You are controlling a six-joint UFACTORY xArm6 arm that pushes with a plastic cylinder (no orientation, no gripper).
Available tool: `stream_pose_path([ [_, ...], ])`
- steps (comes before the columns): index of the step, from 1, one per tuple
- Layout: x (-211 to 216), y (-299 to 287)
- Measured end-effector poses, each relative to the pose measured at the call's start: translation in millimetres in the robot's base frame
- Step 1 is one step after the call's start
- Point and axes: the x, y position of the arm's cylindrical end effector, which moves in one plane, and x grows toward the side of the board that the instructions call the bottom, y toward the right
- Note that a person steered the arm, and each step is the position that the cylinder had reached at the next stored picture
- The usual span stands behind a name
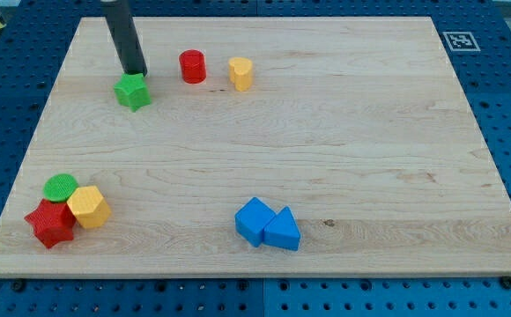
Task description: Move green star to group of blocks
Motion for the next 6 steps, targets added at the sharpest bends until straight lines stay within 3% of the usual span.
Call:
stream_pose_path([
  [1, 21.9, 0.0],
  [4, 30.3, 37.9],
  [6, 59.3, 23.7],
])
